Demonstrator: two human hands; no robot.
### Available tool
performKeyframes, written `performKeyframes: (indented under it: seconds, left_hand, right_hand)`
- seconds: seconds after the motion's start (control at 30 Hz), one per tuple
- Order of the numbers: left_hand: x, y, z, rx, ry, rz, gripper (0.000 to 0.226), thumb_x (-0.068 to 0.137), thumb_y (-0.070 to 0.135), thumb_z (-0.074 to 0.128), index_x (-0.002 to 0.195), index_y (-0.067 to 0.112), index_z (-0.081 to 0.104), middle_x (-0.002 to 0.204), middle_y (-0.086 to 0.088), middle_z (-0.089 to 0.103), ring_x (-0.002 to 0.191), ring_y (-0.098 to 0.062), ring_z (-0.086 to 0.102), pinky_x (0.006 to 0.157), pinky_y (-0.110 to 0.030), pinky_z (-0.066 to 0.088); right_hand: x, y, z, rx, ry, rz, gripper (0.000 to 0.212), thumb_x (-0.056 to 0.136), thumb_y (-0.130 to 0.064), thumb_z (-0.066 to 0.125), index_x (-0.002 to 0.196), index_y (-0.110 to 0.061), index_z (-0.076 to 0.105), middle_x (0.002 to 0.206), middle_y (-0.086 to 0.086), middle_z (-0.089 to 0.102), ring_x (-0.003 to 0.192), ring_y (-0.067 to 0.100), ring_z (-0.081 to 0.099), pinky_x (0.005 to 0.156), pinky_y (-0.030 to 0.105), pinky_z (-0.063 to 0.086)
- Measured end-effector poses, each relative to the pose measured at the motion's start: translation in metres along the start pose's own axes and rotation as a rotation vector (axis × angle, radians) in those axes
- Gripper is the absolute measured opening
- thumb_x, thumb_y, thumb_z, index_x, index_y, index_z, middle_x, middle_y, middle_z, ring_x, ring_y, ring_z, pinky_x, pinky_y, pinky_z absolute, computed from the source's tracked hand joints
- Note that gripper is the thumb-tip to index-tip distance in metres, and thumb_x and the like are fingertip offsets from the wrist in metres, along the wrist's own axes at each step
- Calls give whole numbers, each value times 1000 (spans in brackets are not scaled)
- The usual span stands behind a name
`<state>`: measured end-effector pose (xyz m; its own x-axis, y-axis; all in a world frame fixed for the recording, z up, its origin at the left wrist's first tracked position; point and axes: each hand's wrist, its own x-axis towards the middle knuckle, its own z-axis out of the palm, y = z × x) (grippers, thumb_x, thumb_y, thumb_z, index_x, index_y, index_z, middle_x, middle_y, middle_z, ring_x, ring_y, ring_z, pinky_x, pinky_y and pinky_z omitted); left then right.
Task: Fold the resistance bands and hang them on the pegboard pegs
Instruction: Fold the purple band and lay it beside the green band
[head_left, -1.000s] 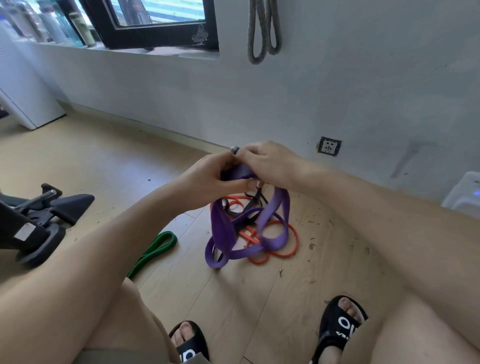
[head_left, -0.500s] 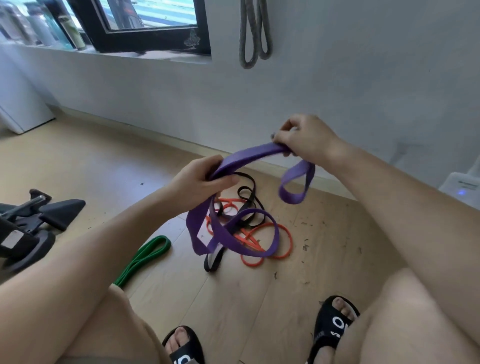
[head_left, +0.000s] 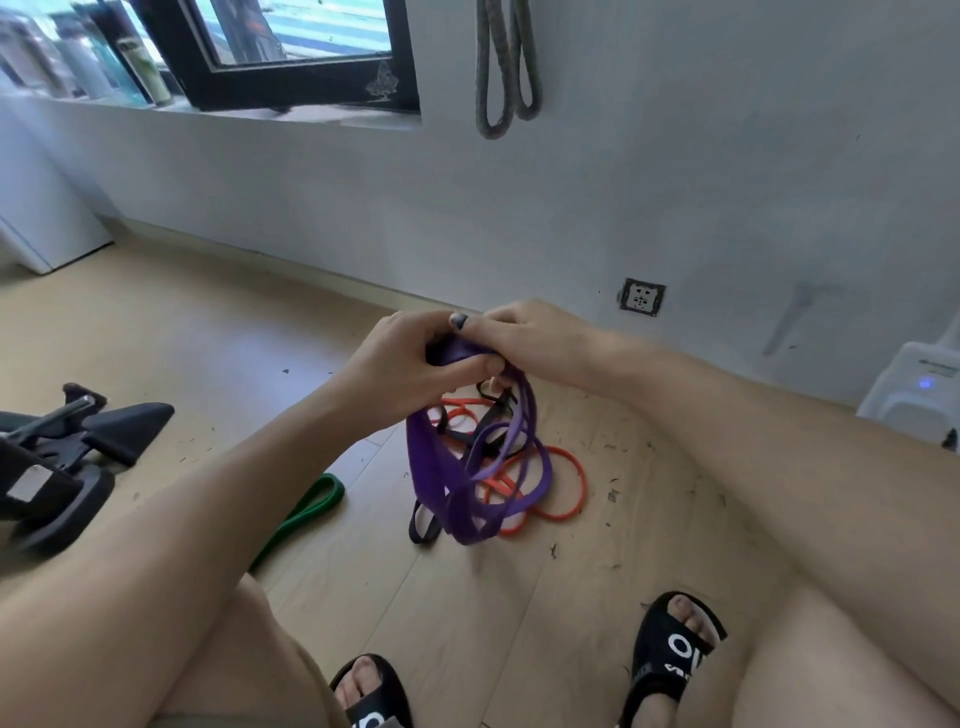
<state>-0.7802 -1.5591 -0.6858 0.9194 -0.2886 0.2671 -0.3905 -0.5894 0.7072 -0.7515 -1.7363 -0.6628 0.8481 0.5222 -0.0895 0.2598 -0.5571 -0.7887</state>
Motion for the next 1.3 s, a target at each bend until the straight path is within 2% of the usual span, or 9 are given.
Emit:
performKeyframes:
  seconds: [0.1, 0.27, 0.43, 0.57, 0.67, 0.73, 0.87, 1.03, 1.3]
  left_hand:
    - [0, -6, -1, -123, -23, -34, 26, 76, 46, 80, 85, 24, 69, 64, 11, 60, 59, -8, 51, 58, -24, 43]
    - [-1, -17, -1, -197, -236, -110, 24, 93, 11, 74, 84, 23, 56, 66, 18, 55, 62, -2, 51, 62, -16, 44]
    - [2, -12, -7, -216, -171, -113, 36, 86, 39, 76, 92, 6, 62, 72, 0, 58, 68, -17, 57, 65, -33, 47]
    - [2, -2, -8, -192, -90, -64, 30, 85, 34, 80, 84, 8, 65, 64, 5, 58, 61, -15, 54, 61, -34, 41]
    - [1, 4, -5, -250, -91, -56, 45, 76, 46, 82, 85, 5, 65, 65, -6, 60, 62, -21, 56, 61, -41, 46]
    - [1, 6, -2, -249, -89, -55, 46, 73, 46, 82, 87, 5, 67, 67, -15, 62, 61, -23, 56, 60, -44, 46]
    - [2, 1, -4, -338, -84, -63, 18, 81, 21, 85, 93, 15, 73, 71, -8, 66, 63, -20, 58, 61, -41, 50]
    - [-4, -10, -7, -355, -260, -170, 18, 91, 10, 77, 93, 10, 59, 69, 15, 58, 69, -8, 56, 69, -24, 49]
    - [-3, 6, -8, -236, -136, -89, 51, 79, 43, 78, 87, 1, 51, 70, -7, 48, 64, -21, 47, 61, -43, 43]
  right_hand:
    - [0, -3, -6, -9, 97, -43, 42, 100, -44, 60, 65, -20, 64, 52, -11, 57, 50, 3, 53, 57, 20, 40]
    - [0, -13, -19, 247, 200, -102, 35, 98, -32, 66, 73, -8, 70, 68, 2, 54, 53, 6, 50, 68, 32, 54]
    - [-1, 6, -45, 204, 342, -67, 35, 95, -35, 67, 66, -15, 66, 53, -6, 47, 51, 8, 47, 64, 31, 48]
    - [-3, 25, -47, -39, 170, 99, 42, 100, -49, 56, 76, -16, 69, 67, 2, 67, 61, 13, 59, 72, 30, 48]
    - [-6, 25, -32, 149, -21, 156, 55, 104, -58, 37, 100, -15, 71, 94, 8, 77, 87, 21, 70, 88, 34, 52]
    - [-4, 13, -18, 277, -49, 124, 60, 101, -64, 38, 94, -13, 69, 90, 4, 73, 85, 23, 65, 87, 33, 49]
    - [1, -5, -7, 158, 70, -14, 51, 91, -58, 63, 87, -9, 75, 78, 13, 70, 69, 19, 63, 72, 35, 49]
    - [0, -14, -19, 122, 205, -105, 40, 90, -38, 74, 61, -16, 58, 52, -4, 46, 45, 7, 44, 50, 19, 35]
    - [-4, -8, -43, 222, 419, -121, 35, 86, -37, 74, 61, -15, 64, 56, 2, 55, 59, 15, 54, 66, 29, 41]
